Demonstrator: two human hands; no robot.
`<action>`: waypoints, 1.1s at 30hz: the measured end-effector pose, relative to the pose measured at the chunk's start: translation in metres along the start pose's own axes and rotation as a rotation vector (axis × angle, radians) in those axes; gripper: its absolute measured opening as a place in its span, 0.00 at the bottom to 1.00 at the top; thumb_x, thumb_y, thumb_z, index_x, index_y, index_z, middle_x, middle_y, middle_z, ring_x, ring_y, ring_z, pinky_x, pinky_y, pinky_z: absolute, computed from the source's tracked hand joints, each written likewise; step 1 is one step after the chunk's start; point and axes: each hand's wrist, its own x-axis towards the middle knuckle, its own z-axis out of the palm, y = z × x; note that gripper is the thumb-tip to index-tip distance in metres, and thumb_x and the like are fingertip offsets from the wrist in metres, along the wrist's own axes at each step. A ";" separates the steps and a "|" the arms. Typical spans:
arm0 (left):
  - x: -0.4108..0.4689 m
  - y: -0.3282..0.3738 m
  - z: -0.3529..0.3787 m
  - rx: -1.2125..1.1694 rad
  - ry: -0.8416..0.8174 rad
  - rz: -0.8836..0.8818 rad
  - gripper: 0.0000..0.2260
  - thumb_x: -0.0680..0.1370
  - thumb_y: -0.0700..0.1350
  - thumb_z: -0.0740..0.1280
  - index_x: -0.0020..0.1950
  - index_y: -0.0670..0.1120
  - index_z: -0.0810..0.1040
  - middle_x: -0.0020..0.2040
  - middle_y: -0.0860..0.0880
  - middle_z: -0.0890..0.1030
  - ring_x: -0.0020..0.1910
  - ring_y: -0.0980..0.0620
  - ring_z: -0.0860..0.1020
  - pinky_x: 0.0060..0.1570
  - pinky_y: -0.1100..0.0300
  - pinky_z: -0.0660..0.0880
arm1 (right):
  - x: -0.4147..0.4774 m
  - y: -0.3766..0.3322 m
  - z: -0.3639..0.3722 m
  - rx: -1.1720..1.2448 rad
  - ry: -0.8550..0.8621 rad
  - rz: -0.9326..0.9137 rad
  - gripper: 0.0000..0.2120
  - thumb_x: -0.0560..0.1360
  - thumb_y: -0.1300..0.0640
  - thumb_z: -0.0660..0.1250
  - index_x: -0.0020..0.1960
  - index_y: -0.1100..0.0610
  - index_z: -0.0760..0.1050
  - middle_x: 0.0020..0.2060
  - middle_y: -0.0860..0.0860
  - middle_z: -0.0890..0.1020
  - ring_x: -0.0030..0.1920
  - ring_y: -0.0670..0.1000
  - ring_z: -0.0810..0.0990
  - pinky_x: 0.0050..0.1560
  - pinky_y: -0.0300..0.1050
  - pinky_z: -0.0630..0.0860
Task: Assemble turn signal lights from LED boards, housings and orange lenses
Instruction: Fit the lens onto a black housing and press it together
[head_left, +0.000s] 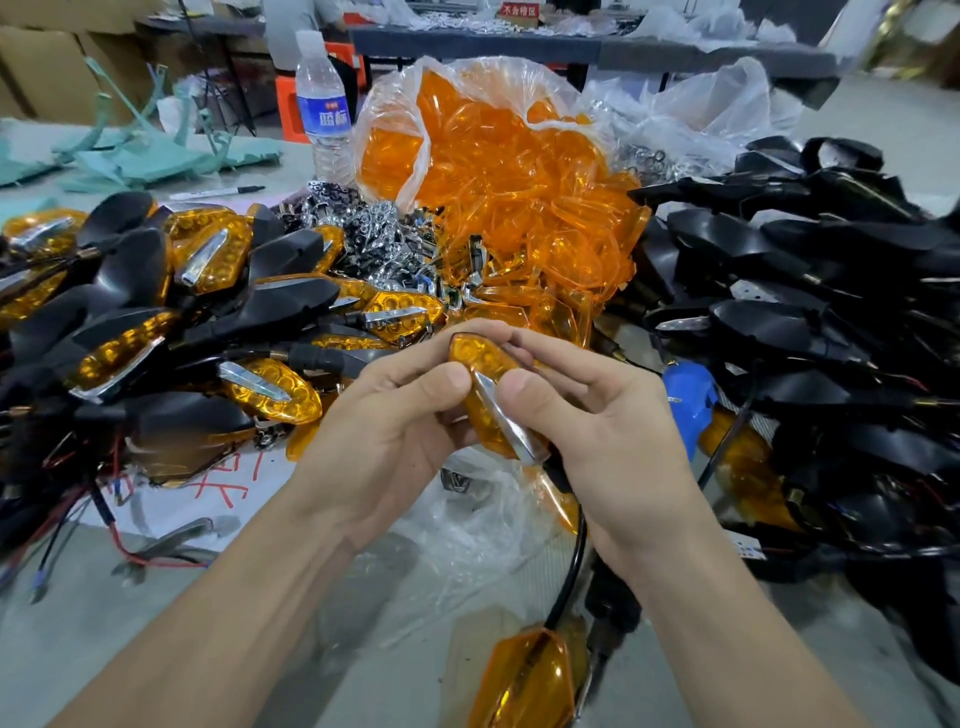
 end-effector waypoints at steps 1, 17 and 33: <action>-0.001 -0.001 0.001 -0.004 0.003 0.007 0.16 0.77 0.43 0.71 0.65 0.44 0.83 0.58 0.42 0.84 0.56 0.42 0.82 0.54 0.47 0.82 | -0.001 0.001 0.002 -0.006 0.005 -0.032 0.15 0.77 0.66 0.73 0.58 0.50 0.87 0.54 0.50 0.88 0.59 0.51 0.86 0.62 0.49 0.82; 0.001 0.002 0.001 -0.150 -0.015 -0.001 0.20 0.72 0.52 0.79 0.59 0.43 0.82 0.56 0.39 0.81 0.57 0.39 0.80 0.56 0.47 0.81 | -0.010 0.007 0.016 -0.305 0.176 -0.150 0.20 0.72 0.56 0.81 0.61 0.44 0.83 0.52 0.35 0.86 0.57 0.37 0.84 0.60 0.39 0.81; 0.003 0.004 -0.005 0.005 0.047 0.037 0.13 0.79 0.45 0.67 0.59 0.39 0.82 0.57 0.42 0.85 0.54 0.44 0.84 0.52 0.54 0.82 | -0.010 -0.001 0.018 -0.486 0.032 -0.125 0.24 0.68 0.48 0.78 0.46 0.18 0.74 0.45 0.26 0.83 0.50 0.35 0.84 0.48 0.27 0.77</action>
